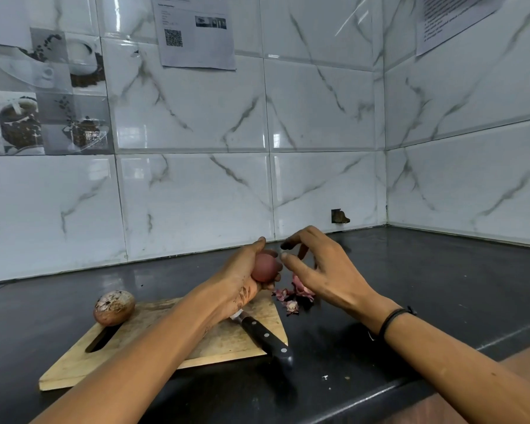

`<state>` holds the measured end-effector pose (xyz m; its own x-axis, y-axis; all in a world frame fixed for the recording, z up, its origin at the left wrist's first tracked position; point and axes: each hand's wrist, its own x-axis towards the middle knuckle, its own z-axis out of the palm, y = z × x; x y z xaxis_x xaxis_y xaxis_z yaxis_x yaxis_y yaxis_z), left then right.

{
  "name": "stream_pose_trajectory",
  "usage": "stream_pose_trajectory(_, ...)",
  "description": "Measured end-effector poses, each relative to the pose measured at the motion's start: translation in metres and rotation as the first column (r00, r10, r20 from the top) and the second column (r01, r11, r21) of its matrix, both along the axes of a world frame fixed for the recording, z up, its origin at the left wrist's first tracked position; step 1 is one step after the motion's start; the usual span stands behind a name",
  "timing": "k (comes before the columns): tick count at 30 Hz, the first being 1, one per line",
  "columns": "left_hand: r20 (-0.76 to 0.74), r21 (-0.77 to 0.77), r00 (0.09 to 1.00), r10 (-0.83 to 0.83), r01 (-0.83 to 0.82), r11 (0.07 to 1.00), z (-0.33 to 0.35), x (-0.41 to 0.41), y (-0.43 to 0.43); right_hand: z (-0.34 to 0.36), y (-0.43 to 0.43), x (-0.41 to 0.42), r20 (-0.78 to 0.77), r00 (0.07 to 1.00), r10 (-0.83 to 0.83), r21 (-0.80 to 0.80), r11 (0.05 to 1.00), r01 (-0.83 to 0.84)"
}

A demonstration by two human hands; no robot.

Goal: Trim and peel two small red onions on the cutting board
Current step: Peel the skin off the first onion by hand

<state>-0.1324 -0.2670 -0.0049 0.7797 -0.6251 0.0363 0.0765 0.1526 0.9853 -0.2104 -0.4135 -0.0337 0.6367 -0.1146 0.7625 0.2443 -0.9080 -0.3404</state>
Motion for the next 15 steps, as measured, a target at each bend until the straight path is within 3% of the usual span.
stream_pose_trajectory(7, -0.041, -0.042, 0.997, -0.069, 0.067, 0.997, 0.003, -0.01, 0.003, 0.003, 0.008, -0.001, -0.058, 0.997, 0.047, -0.121, 0.991, -0.053)
stream_pose_trajectory(11, -0.035, -0.056, 0.991, -0.129, 0.127, 0.99, 0.003, -0.014, 0.003, 0.004, 0.007, -0.004, -0.029, 0.999, 0.036, -0.086, 0.996, -0.038)
stream_pose_trajectory(15, 0.053, 0.026, 0.992, -0.118, 0.117, 0.993, -0.005, -0.008, 0.005, 0.006, 0.005, -0.008, 0.005, 0.998, 0.059, 0.006, 0.998, -0.059)
